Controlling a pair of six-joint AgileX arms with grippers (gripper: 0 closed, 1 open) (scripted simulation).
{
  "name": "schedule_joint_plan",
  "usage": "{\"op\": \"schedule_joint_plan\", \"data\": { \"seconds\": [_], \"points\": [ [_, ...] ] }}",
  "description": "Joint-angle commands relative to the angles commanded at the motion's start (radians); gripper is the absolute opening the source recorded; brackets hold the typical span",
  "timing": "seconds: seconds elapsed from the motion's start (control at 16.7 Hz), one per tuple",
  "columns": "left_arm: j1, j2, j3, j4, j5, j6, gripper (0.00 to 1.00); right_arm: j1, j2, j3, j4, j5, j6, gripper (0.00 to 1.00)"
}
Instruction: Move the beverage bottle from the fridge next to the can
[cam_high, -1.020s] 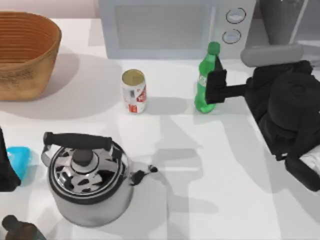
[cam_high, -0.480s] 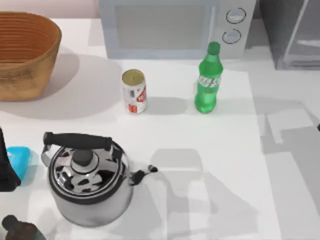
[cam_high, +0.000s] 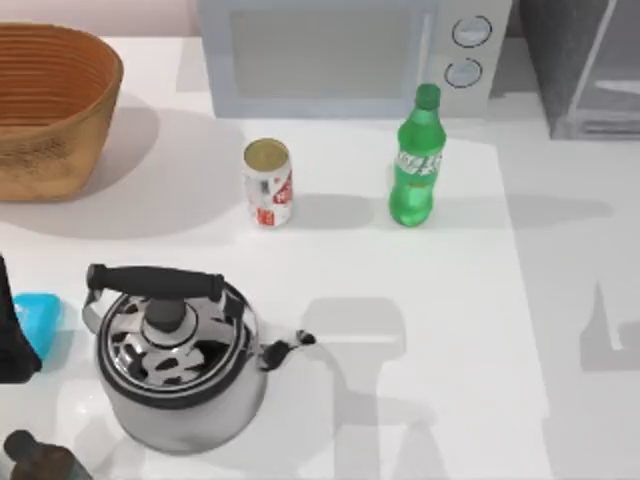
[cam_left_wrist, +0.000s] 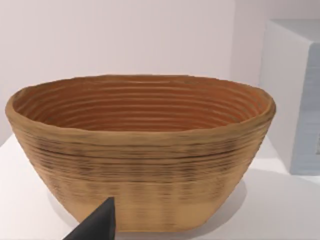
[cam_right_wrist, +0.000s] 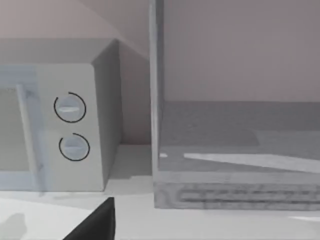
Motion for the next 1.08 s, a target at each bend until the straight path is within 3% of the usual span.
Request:
{"op": "schedule_joint_plan", "data": {
  "seconds": [0.66,1.08],
  "points": [
    [0.000,0.000,0.000,0.000,0.000,0.000,1.00,-0.021,-0.120,-0.007,-0.116,0.002,-0.012,1.00],
    [0.000,0.000,0.000,0.000,0.000,0.000,1.00,-0.022,-0.375,0.203,-0.549,0.000,-0.017,1.00]
  ]
}}
